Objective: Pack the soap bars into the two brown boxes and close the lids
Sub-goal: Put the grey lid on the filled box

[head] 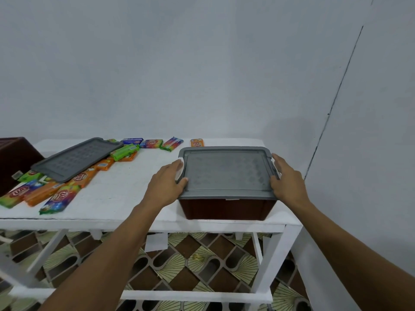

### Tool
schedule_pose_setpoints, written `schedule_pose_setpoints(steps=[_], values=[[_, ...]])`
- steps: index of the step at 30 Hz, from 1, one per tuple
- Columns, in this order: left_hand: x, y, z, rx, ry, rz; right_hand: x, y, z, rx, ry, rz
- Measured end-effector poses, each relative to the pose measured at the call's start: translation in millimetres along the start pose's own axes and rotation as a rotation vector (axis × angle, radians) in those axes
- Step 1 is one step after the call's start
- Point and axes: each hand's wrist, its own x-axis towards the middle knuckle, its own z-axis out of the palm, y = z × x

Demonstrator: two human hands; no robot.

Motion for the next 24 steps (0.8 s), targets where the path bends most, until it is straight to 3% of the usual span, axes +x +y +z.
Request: schedule_pose_setpoints(steps=[6,16,21,24], values=[[2.0,4.5,-2.6,0.159,0.015,0.074,-5.0,0.1,0.6,-0.163,0.036,-0.188],[5.2,3.1,-0.2,0.256,0.024,0.128,5.4,-8.2,-3.7,-0.498,-0.096,-0.289],[-1.5,0.3,3.3,0.246,-0.052,0.192,-3.6,-23.1,10.1,-0.524,-0.25,-0.305],[-1.1,-3.8,5.3,0.224,-0.04,0.199,-11.1,-27.5,18.0,-0.539,-0.228,-0.376]])
